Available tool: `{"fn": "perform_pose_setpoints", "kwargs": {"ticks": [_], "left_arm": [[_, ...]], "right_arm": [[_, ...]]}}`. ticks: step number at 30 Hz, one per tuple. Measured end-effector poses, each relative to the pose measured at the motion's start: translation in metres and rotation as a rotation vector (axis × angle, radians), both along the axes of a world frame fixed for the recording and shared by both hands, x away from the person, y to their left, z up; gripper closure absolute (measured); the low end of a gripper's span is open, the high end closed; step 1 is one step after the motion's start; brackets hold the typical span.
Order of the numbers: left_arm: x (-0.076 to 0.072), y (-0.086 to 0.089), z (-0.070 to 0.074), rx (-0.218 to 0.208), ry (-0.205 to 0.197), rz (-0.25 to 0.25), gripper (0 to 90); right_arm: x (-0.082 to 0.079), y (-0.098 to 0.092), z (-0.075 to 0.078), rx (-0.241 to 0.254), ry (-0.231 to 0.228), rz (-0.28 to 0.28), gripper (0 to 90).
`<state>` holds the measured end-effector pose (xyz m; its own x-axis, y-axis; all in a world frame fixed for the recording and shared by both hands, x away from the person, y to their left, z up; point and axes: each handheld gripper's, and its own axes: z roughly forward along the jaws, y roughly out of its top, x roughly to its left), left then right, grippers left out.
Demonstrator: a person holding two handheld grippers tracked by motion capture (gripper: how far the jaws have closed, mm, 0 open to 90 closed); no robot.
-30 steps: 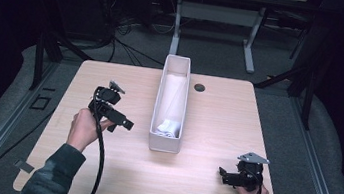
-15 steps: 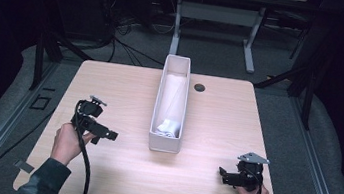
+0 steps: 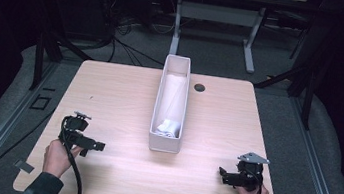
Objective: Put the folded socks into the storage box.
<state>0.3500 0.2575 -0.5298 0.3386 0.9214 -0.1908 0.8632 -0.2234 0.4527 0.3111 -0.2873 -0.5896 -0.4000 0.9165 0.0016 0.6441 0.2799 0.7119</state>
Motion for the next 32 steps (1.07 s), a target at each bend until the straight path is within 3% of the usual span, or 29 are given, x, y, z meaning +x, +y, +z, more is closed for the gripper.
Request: {"fn": "perform_pose_setpoints", "kwargs": {"ticks": [4,13,15,20,32], "left_arm": [[-0.004,0.008,-0.013,-0.006,-0.037,0.029,0.0],[-0.016,0.018,-0.037,0.044,-0.122,0.07,0.0],[-0.017,0.019,-0.04,0.045,-0.134,0.068,0.0],[-0.024,0.024,-0.048,0.07,-0.216,0.094,0.0],[-0.03,0.029,-0.059,0.09,-0.308,0.102,0.0]], "right_arm": [[0.0,0.0,0.0,0.0,0.0,0.0,0.5],[0.0,0.0,0.0,0.0,0.0,0.0,0.5],[0.0,0.0,0.0,0.0,0.0,0.0,0.5],[0.0,0.0,0.0,0.0,0.0,0.0,0.5],[0.0,0.0,0.0,-0.002,-0.001,-0.001,0.4]]}}
